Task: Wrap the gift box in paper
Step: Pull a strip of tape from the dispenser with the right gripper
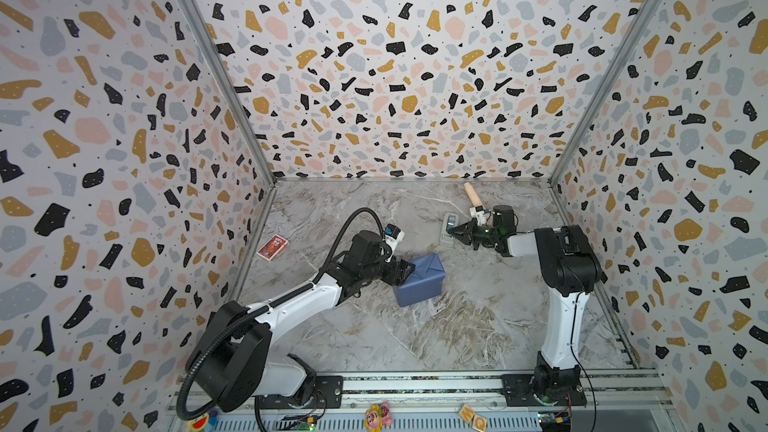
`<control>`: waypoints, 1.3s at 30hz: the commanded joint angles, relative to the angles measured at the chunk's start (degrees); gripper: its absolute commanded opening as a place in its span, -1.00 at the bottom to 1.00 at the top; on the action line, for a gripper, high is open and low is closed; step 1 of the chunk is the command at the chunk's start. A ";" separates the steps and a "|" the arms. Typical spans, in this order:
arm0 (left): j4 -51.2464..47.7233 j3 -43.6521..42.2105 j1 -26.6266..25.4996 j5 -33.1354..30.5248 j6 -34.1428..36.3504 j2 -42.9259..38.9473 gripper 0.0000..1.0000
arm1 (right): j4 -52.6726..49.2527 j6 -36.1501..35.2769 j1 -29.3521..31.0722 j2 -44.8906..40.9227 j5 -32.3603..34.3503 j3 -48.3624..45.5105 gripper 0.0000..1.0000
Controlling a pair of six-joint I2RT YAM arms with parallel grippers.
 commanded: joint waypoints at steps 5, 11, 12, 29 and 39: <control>-7.21 -1.30 -0.11 0.12 1.92 0.43 0.44 | 3.47 3.34 0.30 0.06 -3.40 -0.29 -1.00; -7.38 -1.30 -0.11 0.22 2.04 0.14 0.44 | 9.94 9.00 -0.14 -0.72 -4.99 -0.90 -1.00; -7.38 -1.30 -0.11 0.20 2.04 0.06 0.44 | 11.35 9.90 -0.14 -0.82 -5.30 -1.03 -1.00; -7.30 -1.30 -0.15 0.19 2.14 0.25 0.44 | 21.86 16.23 1.17 -4.99 -6.69 -9.54 -1.00; -7.29 -1.47 -0.11 0.30 2.12 0.14 0.44 | 23.49 15.35 2.66 -5.01 -6.41 -13.69 -1.00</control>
